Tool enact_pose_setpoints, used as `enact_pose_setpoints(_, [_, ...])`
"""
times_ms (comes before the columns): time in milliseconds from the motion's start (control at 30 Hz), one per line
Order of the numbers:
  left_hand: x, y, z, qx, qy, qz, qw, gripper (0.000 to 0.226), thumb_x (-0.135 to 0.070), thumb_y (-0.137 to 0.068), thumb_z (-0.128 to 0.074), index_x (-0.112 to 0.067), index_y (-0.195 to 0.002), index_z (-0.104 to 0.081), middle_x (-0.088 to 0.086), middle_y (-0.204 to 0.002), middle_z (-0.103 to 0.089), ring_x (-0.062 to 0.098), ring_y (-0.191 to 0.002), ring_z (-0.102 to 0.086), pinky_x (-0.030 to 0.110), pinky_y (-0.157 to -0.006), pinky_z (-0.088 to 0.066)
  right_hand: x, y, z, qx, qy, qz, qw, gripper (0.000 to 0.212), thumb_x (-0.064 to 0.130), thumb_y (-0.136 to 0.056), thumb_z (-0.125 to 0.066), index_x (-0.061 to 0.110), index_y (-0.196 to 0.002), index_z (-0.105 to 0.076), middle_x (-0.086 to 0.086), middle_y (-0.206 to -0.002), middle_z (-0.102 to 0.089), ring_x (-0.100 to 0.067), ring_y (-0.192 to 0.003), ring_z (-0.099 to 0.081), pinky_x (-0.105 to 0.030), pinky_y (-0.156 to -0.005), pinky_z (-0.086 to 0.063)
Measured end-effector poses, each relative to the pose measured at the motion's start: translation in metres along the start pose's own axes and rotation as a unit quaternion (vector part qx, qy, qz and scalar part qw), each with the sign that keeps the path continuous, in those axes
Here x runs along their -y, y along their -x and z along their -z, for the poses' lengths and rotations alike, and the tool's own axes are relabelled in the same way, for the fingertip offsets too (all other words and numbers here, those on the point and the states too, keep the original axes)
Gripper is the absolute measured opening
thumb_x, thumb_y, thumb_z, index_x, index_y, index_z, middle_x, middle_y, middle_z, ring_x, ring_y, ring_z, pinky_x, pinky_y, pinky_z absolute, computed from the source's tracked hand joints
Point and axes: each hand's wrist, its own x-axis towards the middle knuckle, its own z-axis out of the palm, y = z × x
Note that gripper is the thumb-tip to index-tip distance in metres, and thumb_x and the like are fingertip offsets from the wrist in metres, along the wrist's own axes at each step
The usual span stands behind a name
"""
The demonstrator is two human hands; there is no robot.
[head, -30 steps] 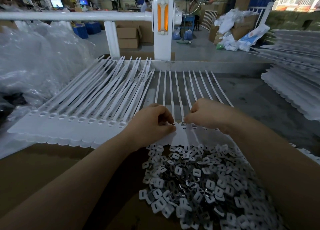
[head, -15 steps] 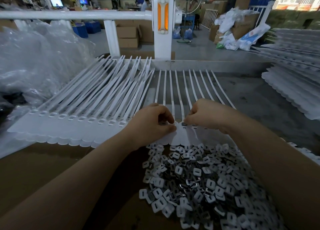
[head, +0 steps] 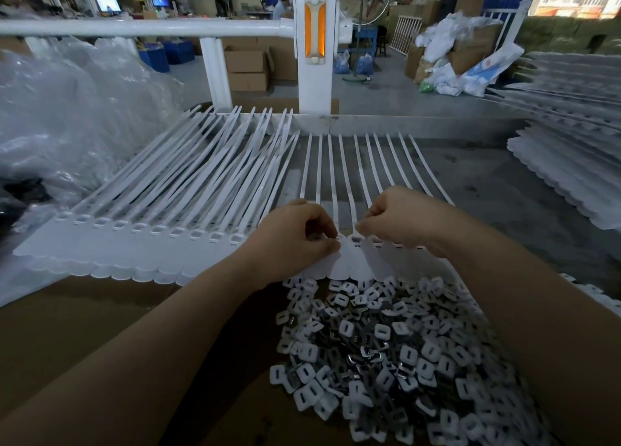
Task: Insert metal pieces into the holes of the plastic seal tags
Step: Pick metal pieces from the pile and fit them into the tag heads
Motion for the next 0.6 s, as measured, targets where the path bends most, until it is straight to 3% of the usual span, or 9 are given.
enact_pose_setpoints(133, [0.001, -0.002, 0.001, 0.006, 0.019, 0.004, 1.0, 0.012, -0.022, -0.088, -0.067, -0.034, -0.087, -0.064, -0.014, -0.093, -0.059, -0.002, -0.084, -0.057, 0.011, -0.071, -0.039, 0.001, 0.003, 0.005, 0.018, -0.02, 0.062, 0.998, 0.008, 0.027, -0.083, -0.075, 0.022, -0.081, -0.069, 0.004, -0.071, -0.065, -0.007, -0.059, -0.056, -0.018, -0.046, -0.041])
enact_pose_setpoints(267, [0.0, -0.002, 0.003, 0.006, 0.028, 0.007, 1.0, 0.012, -0.019, -0.091, -0.065, -0.03, -0.094, -0.065, -0.014, -0.093, -0.062, -0.002, -0.086, -0.058, 0.016, -0.076, -0.044, 0.008, 0.011, 0.006, 0.148, 0.005, 0.179, 0.973, 0.008, 0.027, -0.077, -0.08, 0.029, -0.08, -0.073, 0.004, -0.08, -0.069, -0.004, -0.068, -0.061, -0.023, -0.065, -0.051])
enact_pose_setpoints(433, [-0.003, -0.002, 0.004, -0.002, 0.074, 0.026, 0.997, 0.014, -0.015, -0.091, -0.064, -0.029, -0.092, -0.065, -0.013, -0.089, -0.067, 0.004, -0.088, -0.063, 0.029, -0.083, -0.052, 0.019, 0.02, 0.005, 0.209, 0.072, 0.266, 0.938, 0.014, 0.022, -0.078, -0.079, 0.034, -0.083, -0.073, 0.01, -0.081, -0.066, 0.006, -0.063, -0.057, -0.008, -0.058, -0.041])
enact_pose_setpoints(600, [-0.002, -0.001, 0.004, -0.006, 0.071, 0.026, 0.997, 0.018, -0.014, -0.09, -0.065, -0.032, -0.089, -0.064, -0.017, -0.086, -0.066, 0.001, -0.087, -0.062, 0.028, -0.085, -0.052, 0.023, 0.023, 0.005, 0.227, 0.118, 0.271, 0.928, 0.019, 0.017, -0.08, -0.078, 0.031, -0.093, -0.075, 0.011, -0.078, -0.068, 0.013, -0.064, -0.057, -0.003, -0.06, -0.039])
